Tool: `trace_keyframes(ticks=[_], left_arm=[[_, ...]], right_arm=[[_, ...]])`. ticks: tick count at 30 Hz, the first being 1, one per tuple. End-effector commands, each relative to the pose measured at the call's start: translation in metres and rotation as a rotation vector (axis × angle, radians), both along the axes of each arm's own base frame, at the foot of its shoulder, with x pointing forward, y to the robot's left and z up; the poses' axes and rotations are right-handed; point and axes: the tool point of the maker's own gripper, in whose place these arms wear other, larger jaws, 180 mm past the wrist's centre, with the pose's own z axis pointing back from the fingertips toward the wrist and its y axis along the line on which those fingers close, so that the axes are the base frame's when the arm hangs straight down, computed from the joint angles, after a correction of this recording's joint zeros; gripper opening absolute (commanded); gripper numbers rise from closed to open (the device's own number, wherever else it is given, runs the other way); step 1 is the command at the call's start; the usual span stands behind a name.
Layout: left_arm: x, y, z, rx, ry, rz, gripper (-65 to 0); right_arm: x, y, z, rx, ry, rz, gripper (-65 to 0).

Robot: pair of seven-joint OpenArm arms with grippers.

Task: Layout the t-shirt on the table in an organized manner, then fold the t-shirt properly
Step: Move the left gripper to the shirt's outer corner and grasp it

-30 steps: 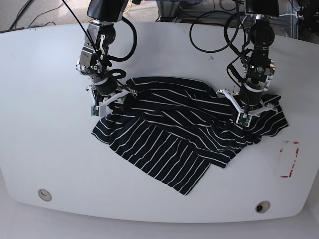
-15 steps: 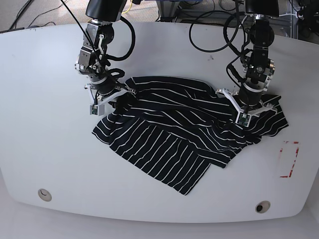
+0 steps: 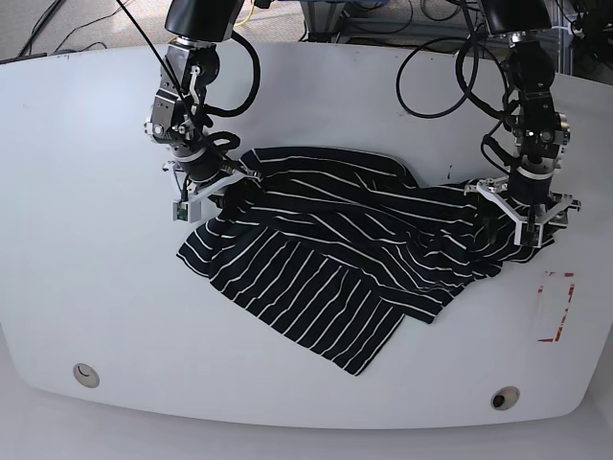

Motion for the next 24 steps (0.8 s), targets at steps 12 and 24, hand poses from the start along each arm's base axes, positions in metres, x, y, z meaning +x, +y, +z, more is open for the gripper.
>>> trace_keyframes(ticks=[12, 24], left_arm=[[-0.022, 0.071, -0.003, -0.228, -0.053, 0.134, -13.3], [-0.037, 0.105, -0.044, -0.391, 0.074, 0.200, -13.3]], right_arm=[[0.004, 0.001, 0.005, -0.006, -0.015, 0.012, -65.0], [0.004, 0.001, 0.005, -0.009, -0.014, 0.012, -65.0]])
